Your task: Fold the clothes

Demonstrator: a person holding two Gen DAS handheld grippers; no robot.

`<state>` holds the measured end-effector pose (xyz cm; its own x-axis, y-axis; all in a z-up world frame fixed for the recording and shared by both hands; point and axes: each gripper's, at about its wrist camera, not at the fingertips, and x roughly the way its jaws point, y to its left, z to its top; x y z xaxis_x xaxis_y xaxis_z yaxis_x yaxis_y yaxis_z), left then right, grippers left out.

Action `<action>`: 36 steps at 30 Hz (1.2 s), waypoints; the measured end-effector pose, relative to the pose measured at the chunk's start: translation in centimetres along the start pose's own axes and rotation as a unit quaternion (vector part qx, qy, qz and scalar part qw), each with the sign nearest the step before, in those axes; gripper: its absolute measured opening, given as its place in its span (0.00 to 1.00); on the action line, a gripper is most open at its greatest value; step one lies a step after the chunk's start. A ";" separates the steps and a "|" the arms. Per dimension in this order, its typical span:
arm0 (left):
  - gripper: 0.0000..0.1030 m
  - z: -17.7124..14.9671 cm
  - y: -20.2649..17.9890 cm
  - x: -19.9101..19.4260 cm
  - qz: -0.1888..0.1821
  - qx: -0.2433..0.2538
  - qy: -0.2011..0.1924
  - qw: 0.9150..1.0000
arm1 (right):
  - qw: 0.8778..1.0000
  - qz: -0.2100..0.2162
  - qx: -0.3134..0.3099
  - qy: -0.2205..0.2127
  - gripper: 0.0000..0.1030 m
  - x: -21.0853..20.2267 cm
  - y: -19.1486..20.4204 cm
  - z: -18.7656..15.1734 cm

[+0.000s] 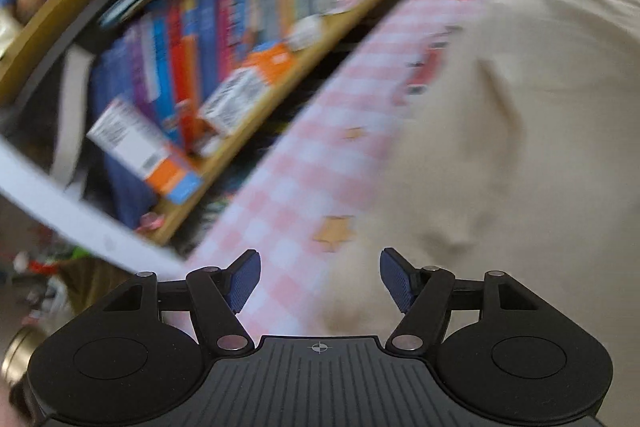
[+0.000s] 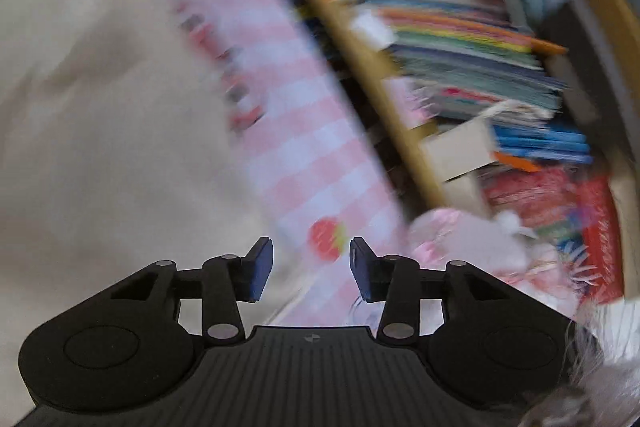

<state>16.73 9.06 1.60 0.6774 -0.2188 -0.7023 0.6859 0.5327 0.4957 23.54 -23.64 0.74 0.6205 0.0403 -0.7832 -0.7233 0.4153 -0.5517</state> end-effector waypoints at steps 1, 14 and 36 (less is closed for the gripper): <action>0.66 -0.1 -0.8 -0.3 -0.012 0.012 -0.005 1.000 | 1.000 0.012 -0.011 0.007 0.38 0.2 0.4 -0.3; 0.66 3.8 -5.8 2.2 -0.104 0.012 -0.040 0.994 | 0.993 0.028 0.112 0.036 0.34 3.5 -1.3 1.7; 0.35 2.5 4.3 2.9 0.017 -0.237 -0.037 0.971 | 0.817 0.060 0.574 -0.016 0.08 2.1 -6.6 -7.6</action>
<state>22.31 8.71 3.02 0.7273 -0.2424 -0.6421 0.4742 0.8538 0.2149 27.37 -33.19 0.55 0.5877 0.1591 -0.7932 -0.0303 0.9841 0.1749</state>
